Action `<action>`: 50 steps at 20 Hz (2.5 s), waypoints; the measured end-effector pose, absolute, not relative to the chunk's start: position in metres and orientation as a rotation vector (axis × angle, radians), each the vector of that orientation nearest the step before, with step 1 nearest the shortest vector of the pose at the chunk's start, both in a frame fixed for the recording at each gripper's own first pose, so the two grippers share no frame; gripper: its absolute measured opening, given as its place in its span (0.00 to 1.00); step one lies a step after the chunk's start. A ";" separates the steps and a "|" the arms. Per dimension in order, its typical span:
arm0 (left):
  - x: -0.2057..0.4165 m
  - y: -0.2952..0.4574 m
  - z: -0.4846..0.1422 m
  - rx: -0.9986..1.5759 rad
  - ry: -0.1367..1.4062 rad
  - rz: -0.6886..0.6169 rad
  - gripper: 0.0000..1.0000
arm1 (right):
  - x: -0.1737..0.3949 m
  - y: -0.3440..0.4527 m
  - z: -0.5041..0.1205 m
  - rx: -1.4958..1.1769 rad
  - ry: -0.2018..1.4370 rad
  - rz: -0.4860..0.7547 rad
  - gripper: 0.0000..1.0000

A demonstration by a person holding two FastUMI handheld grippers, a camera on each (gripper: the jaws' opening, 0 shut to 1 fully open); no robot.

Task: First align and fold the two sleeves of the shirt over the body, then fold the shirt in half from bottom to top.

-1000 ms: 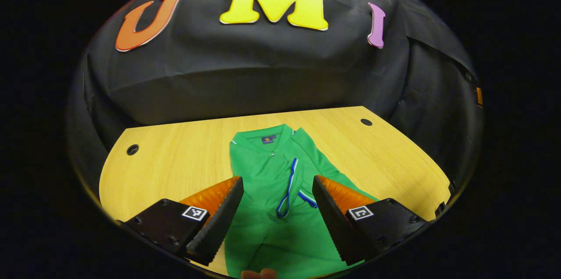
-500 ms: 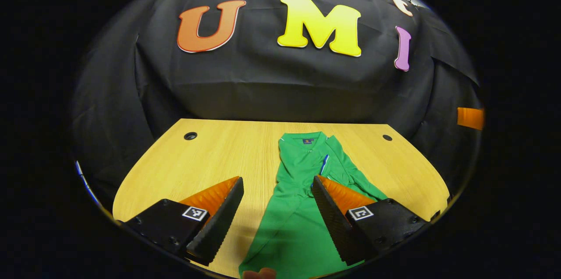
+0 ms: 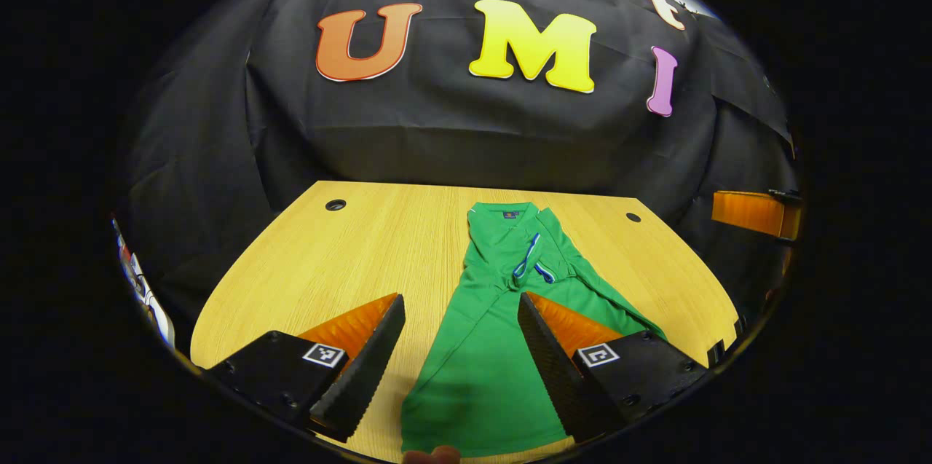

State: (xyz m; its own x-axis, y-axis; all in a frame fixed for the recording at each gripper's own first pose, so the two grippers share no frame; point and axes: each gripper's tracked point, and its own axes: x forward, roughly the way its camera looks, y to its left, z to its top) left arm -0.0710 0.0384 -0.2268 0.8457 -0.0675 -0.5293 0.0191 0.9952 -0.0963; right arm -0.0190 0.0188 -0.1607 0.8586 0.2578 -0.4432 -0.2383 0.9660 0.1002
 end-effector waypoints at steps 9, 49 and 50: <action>-0.085 0.028 -0.249 -0.085 0.643 -0.148 1.00 | -0.042 -0.015 -0.239 0.106 0.668 0.197 0.39; -0.194 0.026 -0.322 -0.099 1.131 -0.413 0.03 | -0.164 -0.058 -0.374 0.030 1.165 0.358 0.01; -0.190 0.027 -0.313 -0.102 1.119 -0.418 0.03 | -0.161 -0.058 -0.369 0.032 1.153 0.363 0.01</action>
State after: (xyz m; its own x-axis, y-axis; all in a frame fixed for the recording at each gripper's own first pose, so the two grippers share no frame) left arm -0.1904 0.0269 -0.3128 0.3681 -0.3755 -0.8506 0.2748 0.9179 -0.2863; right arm -0.1611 -0.0577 -0.3686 0.3539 0.2967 -0.8870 -0.2643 0.9414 0.2094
